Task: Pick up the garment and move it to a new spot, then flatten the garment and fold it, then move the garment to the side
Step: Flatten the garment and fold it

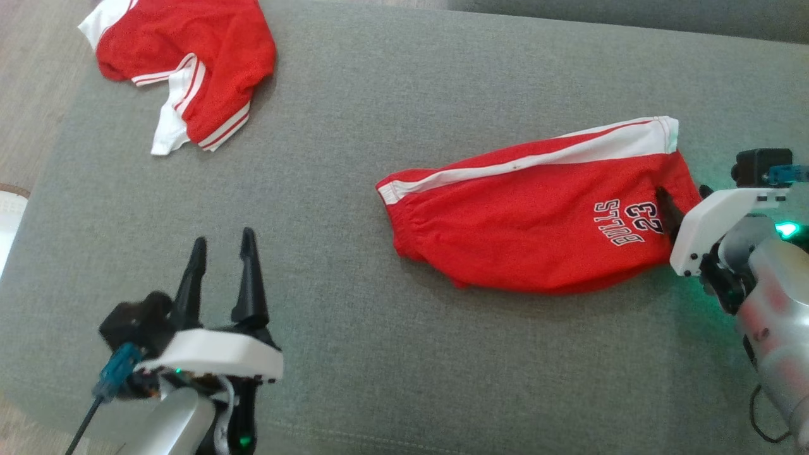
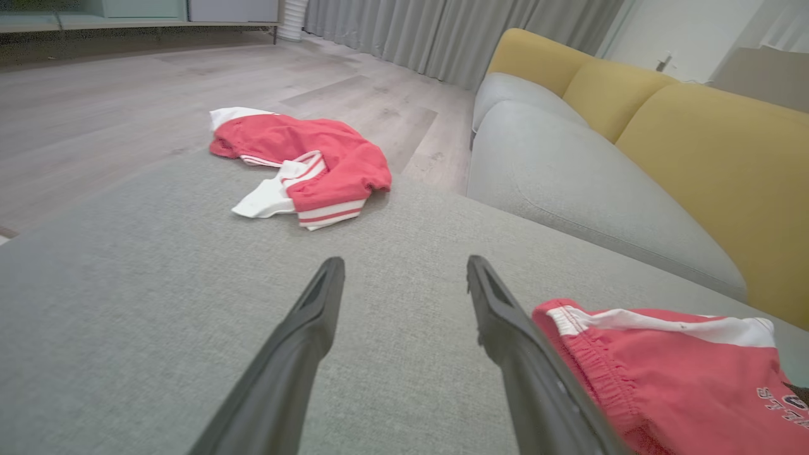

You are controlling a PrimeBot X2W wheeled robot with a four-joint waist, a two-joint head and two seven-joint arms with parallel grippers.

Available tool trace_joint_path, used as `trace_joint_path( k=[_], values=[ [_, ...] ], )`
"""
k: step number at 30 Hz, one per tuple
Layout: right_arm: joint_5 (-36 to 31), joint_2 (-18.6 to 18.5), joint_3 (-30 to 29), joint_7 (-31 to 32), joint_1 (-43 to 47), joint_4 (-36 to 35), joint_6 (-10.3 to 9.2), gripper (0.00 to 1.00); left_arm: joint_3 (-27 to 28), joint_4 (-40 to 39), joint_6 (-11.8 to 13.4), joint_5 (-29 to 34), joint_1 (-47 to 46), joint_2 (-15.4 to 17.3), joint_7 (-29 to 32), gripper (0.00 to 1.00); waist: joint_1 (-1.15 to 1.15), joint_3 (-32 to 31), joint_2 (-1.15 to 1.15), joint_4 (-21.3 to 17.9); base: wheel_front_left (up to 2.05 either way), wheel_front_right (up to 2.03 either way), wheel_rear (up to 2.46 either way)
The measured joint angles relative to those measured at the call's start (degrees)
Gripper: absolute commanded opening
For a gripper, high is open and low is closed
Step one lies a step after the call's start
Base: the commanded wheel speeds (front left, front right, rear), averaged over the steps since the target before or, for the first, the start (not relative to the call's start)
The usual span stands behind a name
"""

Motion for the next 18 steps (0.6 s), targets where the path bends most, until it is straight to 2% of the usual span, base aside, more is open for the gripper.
trace_joint_path(
  k=[3,4,5,6,8,18],
  values=[
    [0.8,0.0,0.6,1.6,0.0,0.1,0.0,1.0,1.0,-1.0,0.4,-0.2,1.8,0.6,-0.4,1.0,-0.01,-0.2,0.0,0.4,0.0,0.0,0.0],
    [1.2,0.0,0.8,1.9,0.0,0.1,0.0,0.89,1.0,-1.1,0.6,-0.2,2.0,0.7,-0.6,1.0,0.0,-0.3,0.0,0.4,0.0,0.0,0.0],
    [1.6,0.0,0.9,2.2,0.0,0.1,0.0,0.46,1.0,-1.3,0.6,-0.2,2.3,0.7,-0.6,1.0,0.0,-0.4,0.0,0.5,0.0,0.0,0.0],
    [1.9,0.0,1.2,2.4,0.0,0.1,0.0,0.27,1.1,-1.5,0.6,-0.2,2.4,0.7,-0.7,1.0,0.0,-0.5,0.0,0.4,0.0,0.0,0.0],
    [2.5,0.2,1.5,2.6,0.0,0.0,0.0,0.0,1.1,-1.8,0.8,-0.2,2.7,0.8,-0.8,1.0,0.0,-0.8,0.0,0.2,0.0,0.0,0.0],
    [6.2,2.0,0.7,-3.5,3.3,-1.3,0.0,0.0,0.9,-2.2,1.3,0.4,3.4,1.3,-1.4,1.0,0.0,-3.7,0.0,-4.1,0.0,0.0,0.0]
  ],
)
